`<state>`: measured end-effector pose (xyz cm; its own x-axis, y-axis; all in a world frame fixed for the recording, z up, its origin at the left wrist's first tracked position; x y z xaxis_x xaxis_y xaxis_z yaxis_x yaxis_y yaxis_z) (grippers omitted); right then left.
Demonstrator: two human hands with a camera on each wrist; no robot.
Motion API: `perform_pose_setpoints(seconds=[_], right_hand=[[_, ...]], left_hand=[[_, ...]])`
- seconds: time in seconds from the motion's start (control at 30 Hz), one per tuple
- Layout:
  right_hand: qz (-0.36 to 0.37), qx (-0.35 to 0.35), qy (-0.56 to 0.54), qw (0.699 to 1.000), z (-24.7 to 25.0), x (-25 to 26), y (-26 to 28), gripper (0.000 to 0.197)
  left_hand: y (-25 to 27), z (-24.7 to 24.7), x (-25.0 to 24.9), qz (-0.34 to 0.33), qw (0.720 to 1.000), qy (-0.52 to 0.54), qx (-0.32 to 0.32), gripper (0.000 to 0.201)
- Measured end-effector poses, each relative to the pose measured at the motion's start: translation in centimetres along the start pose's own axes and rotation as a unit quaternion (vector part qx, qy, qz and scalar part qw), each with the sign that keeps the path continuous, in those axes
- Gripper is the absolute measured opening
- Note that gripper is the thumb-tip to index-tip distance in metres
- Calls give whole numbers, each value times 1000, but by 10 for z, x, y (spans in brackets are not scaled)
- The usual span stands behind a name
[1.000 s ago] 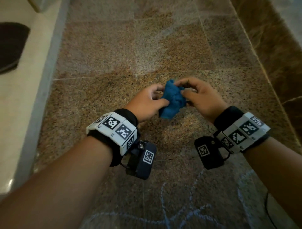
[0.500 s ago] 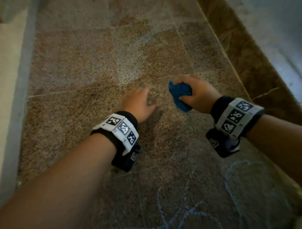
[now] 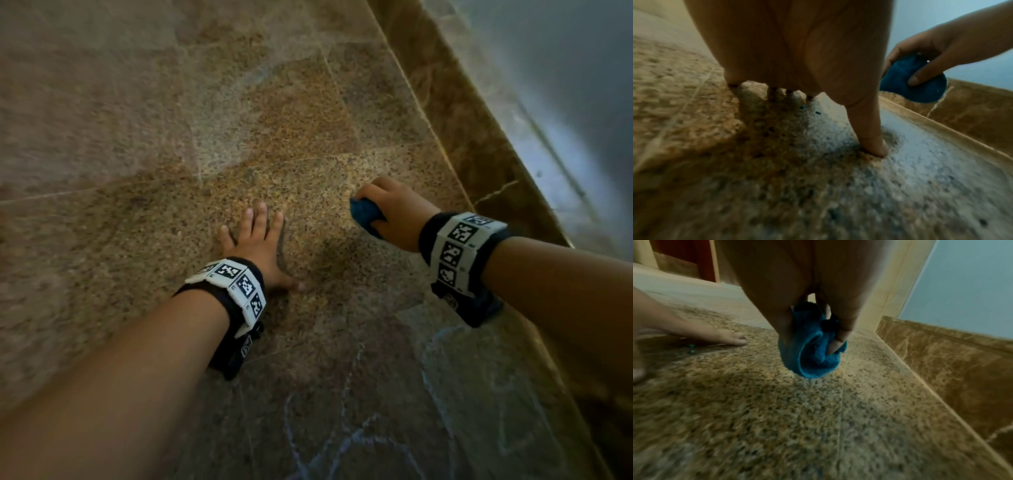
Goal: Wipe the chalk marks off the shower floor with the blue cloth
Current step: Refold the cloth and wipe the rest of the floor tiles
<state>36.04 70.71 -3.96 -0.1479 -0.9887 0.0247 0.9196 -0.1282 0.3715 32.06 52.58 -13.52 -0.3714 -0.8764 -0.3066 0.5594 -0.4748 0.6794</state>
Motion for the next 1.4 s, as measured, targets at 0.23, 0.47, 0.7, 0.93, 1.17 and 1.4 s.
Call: perform_pose_setpoints(seconds=[0.23, 0.47, 0.7, 0.93, 1.17, 1.4], right_hand=[[58, 2, -41, 997, -45, 42, -10, 47], [67, 9, -24, 997, -56, 48, -5, 42], [74, 146, 38, 986, -50, 22, 13, 45], [21, 153, 14, 988, 12, -16, 81, 43], [22, 145, -27, 989, 111, 28, 129, 46], [-6, 147, -104, 984, 181, 104, 159, 57]], left_hand=[[-1, -1, 8, 23, 1000, -8, -6, 139], [0, 1, 2, 42, 999, -27, -7, 138], [47, 17, -17, 71, 997, -35, 14, 122], [119, 62, -59, 69, 997, 22, -17, 113], [216, 113, -68, 75, 995, 63, -18, 105], [301, 157, -47, 84, 991, 95, -29, 100]])
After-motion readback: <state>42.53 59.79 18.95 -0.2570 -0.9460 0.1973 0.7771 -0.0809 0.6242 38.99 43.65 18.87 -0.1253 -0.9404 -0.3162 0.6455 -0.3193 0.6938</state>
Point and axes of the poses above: each hand's wrist, its own y-axis away from the middle knuckle, its own z-axis out of the back of the hand, x = y × z, the point moved 10 cm from there along -y, towards the middle knuckle, and after that the axes turned 11 degrees about y, right-handed, at the moved point
